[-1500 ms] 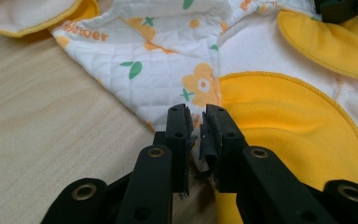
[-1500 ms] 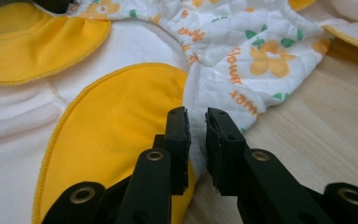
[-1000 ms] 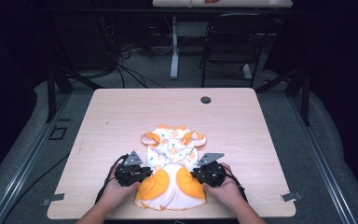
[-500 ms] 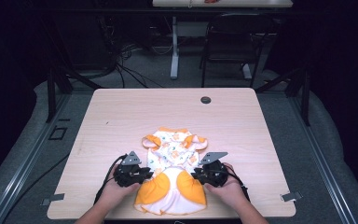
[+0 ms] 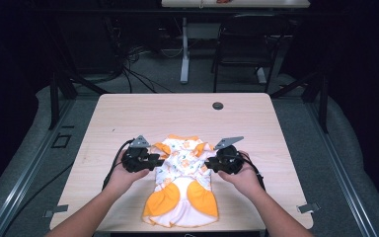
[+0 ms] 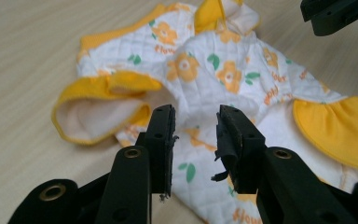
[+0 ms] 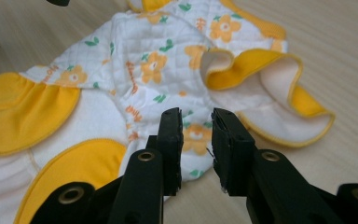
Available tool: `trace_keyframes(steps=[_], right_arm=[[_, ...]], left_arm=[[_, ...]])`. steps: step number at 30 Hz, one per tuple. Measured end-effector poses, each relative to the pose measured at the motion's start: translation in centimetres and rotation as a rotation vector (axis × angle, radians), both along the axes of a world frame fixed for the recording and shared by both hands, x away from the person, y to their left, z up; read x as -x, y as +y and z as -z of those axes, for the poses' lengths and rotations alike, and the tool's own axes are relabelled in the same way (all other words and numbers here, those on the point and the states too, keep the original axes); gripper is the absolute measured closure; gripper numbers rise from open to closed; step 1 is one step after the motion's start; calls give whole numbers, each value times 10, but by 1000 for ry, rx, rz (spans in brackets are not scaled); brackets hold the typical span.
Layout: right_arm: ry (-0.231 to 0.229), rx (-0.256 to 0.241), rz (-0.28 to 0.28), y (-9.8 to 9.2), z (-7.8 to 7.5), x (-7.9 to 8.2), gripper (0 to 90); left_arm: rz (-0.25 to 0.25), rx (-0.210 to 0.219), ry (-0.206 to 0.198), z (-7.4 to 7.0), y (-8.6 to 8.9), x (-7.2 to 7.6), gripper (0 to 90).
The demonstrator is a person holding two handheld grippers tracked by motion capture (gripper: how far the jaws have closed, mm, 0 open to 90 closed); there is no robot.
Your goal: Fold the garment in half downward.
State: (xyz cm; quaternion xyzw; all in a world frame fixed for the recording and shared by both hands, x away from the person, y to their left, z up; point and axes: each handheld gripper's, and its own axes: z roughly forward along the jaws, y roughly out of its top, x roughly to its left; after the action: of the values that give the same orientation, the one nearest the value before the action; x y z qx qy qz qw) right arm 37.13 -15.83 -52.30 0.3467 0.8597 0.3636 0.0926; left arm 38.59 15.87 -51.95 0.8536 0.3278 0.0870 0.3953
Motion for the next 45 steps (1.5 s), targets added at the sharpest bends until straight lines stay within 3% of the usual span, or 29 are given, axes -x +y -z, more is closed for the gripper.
trace_keyframes(steps=[4, 7, 11, 15, 18, 22, 30, 34, 39, 45], right_arm=[[-8, 24, 0, 3, -14, -14, 698], [-9, 36, 4, 4, -24, -26, 691], [-14, 55, 6, 7, -31, -35, 687], [-15, 79, 1, 12, -38, -53, 700], [-22, 90, 10, 17, -42, -71, 718], [-9, 115, 1, 20, -41, -84, 722], [14, 166, 12, 28, -32, -107, 726], [14, 152, 6, 31, -25, -115, 724], [39, 165, 31, 31, -17, -123, 722], [54, 190, 28, 33, -6, -127, 689]], left_arm=[[-2, -18, -9, -9, -5, -13, 649], [-1, -9, -5, -17, -8, -25, 650], [-10, -3, 1, -22, -9, -35, 651], [-1, -27, -32, -25, -10, -50, 651], [-9, -18, -19, -25, -8, -63, 654], [-11, -28, -26, -22, -7, -77, 658], [-34, -25, 12, -15, -9, -96, 669], [-36, -40, 27, -10, -10, -102, 670], [-27, -42, 46, -3, -14, -107, 673], [-42, -81, 63, 8, -14, -112, 668]])
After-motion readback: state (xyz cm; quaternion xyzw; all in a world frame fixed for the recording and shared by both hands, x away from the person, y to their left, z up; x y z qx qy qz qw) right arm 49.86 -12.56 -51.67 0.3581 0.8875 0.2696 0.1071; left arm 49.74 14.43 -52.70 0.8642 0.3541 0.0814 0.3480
